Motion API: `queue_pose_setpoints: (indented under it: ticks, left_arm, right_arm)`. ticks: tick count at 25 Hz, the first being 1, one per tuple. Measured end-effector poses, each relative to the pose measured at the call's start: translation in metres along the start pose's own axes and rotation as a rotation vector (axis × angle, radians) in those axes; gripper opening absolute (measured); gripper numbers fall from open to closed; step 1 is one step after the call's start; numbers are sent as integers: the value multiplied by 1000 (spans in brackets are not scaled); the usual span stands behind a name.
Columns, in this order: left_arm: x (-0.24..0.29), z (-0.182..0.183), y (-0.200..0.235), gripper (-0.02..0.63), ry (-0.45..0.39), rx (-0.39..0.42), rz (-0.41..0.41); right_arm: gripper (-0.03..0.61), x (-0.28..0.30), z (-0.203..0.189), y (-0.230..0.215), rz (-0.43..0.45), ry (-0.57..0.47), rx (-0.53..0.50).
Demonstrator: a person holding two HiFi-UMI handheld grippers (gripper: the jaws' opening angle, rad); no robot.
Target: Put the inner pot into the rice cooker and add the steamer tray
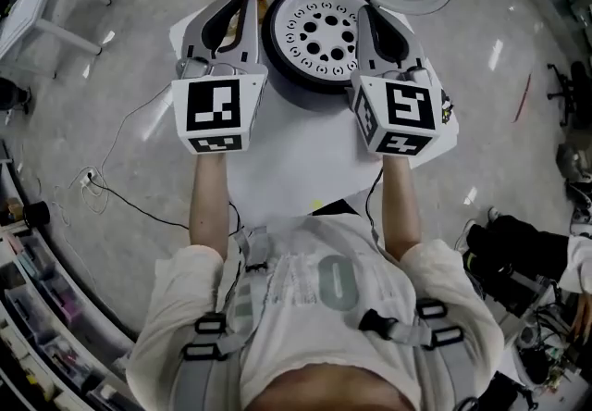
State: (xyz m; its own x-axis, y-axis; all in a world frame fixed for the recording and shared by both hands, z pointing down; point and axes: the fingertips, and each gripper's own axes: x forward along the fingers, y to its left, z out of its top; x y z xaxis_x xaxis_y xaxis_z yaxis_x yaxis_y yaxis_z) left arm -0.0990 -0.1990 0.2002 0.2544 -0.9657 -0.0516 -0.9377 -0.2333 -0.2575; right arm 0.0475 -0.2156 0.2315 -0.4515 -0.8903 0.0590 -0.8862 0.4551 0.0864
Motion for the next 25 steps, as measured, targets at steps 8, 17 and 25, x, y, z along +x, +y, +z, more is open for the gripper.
queue_pose_setpoints:
  ticks: [8, 17, 25]
  left_arm:
    - [-76, 16, 41, 21, -78, -61, 211]
    - [-137, -24, 68, 21, -3, -133, 368]
    - [-136, -28, 84, 21, -6, -126, 390]
  right_arm:
    - [6, 0, 30, 81, 208, -120, -12]
    - [6, -1, 6, 161, 361, -75, -60]
    - [6, 10, 5, 176, 388, -64, -68]
